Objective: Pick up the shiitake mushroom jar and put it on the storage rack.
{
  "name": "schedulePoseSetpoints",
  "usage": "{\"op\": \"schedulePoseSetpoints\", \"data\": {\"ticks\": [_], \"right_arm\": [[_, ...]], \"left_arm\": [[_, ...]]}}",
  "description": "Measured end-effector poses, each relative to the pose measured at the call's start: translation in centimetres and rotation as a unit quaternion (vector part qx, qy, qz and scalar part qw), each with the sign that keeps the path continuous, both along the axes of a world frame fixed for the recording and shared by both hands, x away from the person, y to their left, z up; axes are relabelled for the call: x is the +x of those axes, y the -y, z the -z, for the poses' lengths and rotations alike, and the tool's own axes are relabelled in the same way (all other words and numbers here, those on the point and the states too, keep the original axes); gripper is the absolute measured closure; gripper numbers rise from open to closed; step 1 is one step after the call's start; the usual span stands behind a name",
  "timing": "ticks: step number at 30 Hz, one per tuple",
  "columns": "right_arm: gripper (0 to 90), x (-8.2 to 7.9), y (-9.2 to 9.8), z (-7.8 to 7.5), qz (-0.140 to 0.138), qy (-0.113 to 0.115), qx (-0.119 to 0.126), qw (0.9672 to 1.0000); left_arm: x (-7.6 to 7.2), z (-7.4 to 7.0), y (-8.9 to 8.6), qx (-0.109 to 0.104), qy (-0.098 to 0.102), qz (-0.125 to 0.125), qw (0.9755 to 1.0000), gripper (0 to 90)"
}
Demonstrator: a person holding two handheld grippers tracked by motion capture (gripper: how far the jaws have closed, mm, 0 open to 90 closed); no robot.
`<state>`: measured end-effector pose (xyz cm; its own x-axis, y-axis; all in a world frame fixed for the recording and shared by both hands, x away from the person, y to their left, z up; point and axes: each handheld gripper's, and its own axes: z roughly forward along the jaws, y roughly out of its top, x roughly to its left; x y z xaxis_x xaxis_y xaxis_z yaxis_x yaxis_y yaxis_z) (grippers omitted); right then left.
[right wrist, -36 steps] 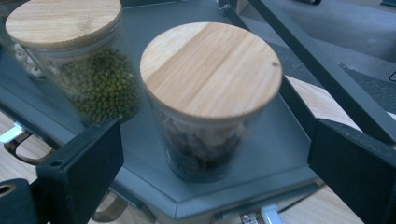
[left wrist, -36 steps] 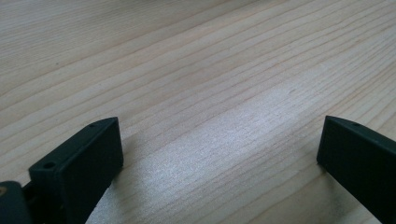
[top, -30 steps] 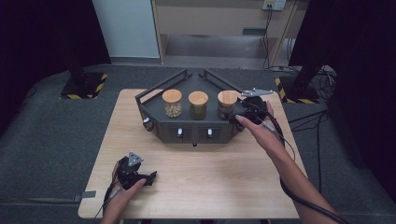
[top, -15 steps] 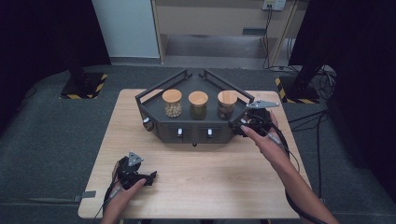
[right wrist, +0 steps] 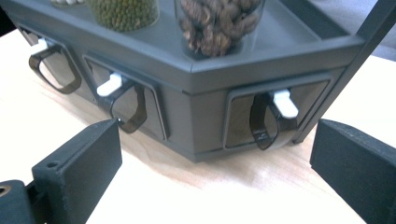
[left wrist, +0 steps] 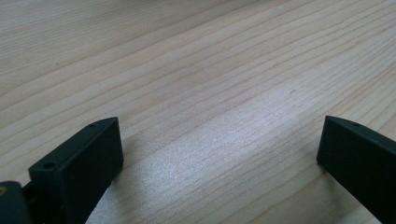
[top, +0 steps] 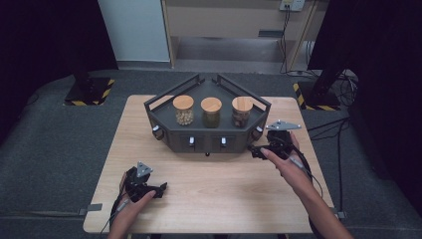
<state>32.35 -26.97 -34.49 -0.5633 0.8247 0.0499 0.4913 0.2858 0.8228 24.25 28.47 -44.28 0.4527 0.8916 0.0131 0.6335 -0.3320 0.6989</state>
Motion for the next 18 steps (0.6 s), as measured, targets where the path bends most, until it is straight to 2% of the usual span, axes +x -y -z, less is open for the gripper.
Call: {"op": "schedulePoseSetpoints", "data": {"ticks": [18], "right_arm": [[2.2, -1.5, 0.6, 1.5, -0.008, -0.015, -0.005, 0.9998]], "left_arm": [[0.0, 0.0, 0.0, 0.000, 0.000, 0.000, 1.0000, 0.0]]}}
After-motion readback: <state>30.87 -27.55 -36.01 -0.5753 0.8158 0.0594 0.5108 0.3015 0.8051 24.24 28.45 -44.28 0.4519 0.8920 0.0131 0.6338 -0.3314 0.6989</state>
